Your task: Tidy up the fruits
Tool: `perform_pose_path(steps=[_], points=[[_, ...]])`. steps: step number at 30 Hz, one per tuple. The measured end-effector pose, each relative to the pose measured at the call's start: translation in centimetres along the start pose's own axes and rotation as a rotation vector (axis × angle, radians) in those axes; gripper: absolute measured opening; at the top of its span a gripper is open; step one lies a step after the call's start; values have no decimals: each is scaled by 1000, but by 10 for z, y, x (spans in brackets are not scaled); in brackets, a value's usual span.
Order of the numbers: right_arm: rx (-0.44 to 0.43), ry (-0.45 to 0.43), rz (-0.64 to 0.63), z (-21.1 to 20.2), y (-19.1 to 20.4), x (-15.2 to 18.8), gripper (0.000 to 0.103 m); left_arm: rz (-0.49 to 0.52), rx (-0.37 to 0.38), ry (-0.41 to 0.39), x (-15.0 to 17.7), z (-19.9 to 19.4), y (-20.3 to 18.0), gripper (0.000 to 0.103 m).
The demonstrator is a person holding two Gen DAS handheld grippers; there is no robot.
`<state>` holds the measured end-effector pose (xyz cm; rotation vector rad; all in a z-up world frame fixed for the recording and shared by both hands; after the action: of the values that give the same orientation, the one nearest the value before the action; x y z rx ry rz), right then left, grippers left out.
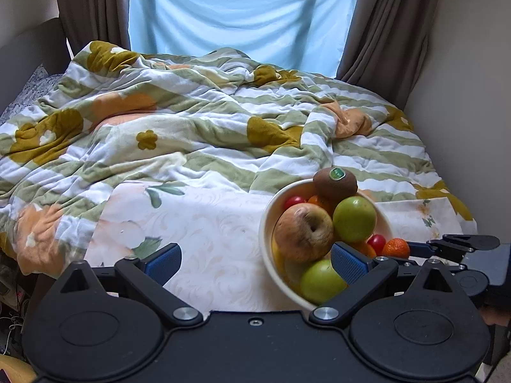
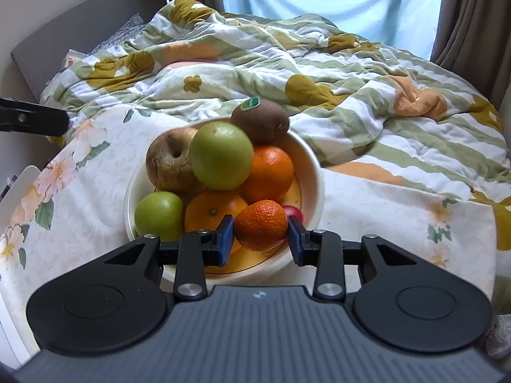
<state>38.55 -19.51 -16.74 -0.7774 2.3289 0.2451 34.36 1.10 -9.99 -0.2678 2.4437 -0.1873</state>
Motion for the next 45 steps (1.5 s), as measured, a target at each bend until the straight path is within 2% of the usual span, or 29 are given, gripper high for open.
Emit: perform_pose_path(steps=[4, 7, 9, 11, 17, 22, 28, 30, 34, 38, 45], points=[[12, -21, -6, 2, 2, 2, 55, 5, 6, -2, 5, -5, 6, 102], [14, -10, 4, 1, 0, 5, 74, 5, 14, -5, 9, -7, 7, 102], [32, -18, 25, -2, -1, 7, 97, 6, 17, -10, 12, -11, 7, 102], [44, -40, 38, -10, -1, 8, 102, 4, 21, -21, 13, -17, 6, 102], [70, -65, 52, -42, 6, 4, 102, 2, 27, -70, 14, -46, -2, 102], [94, -92, 66, -91, 18, -5, 102, 17, 35, -127, 17, -79, -10, 102], [191, -123, 131, -159, 25, -6, 103, 11, 45, -197, 28, -120, -15, 103], [229, -141, 156, -180, 28, -2, 103, 27, 34, -201, 35, -129, -17, 103], [290, -111, 208, -209, 35, 17, 103, 52, 26, -200, 54, -142, -17, 103], [349, -83, 247, -226, 43, 37, 103, 71, 12, -187, 75, -146, -16, 103], [385, -76, 310, -242, 58, 69, 103, 87, 1, -171, 106, -152, -13, 103]])
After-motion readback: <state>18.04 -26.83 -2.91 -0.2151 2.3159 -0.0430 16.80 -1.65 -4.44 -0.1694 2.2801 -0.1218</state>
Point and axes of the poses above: each gripper's, at about its wrist camera, not at the fingertips, and z roughly the way its jaws point, y to its left, x to its underside, the point moved 8 cm from there along z, roughly the way its jaws point, and after that the axes turned 10 degrees about -z, right-handed, at the moved point
